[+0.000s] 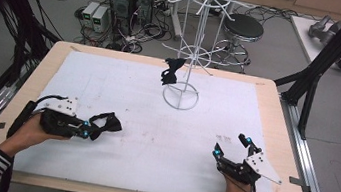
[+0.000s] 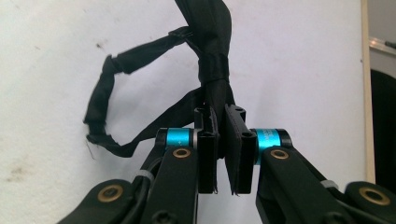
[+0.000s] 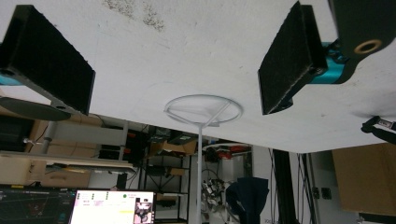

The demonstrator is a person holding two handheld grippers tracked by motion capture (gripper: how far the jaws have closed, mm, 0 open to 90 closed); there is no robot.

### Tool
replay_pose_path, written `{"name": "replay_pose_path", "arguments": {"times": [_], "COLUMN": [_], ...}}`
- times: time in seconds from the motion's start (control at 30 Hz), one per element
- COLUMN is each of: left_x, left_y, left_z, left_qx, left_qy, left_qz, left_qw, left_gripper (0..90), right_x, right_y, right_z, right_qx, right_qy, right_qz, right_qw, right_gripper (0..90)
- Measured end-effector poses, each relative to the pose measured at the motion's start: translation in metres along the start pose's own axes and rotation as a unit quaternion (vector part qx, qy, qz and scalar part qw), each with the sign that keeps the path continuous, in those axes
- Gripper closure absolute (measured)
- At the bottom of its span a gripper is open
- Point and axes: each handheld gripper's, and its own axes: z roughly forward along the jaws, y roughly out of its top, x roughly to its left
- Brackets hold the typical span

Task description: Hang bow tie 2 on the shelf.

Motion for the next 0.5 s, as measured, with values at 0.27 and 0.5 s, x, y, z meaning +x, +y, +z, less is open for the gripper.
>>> {"name": "replay_pose_path", "arguments": {"times": [0.27, 0.5], "left_x": [0.003, 0.005], "left_y": [0.007, 0.014], "left_z": [-0.002, -0.005], "left_qx": [-0.026, -0.052], "left_qy": [0.007, 0.009], "left_qz": [0.005, 0.008], "left_qw": [0.9996, 0.9986], "left_gripper": [83.6, 83.6], "right_x": [0.0, -0.002], "right_y": [0.002, 0.015], "right_z": [0.003, 0.005], "right_qx": [0.017, 0.016], "right_qy": [0.008, 0.029], "right_qz": [-0.005, 0.0], "right_qw": [0.9998, 0.9995], "right_gripper": [10.4, 10.4]}}
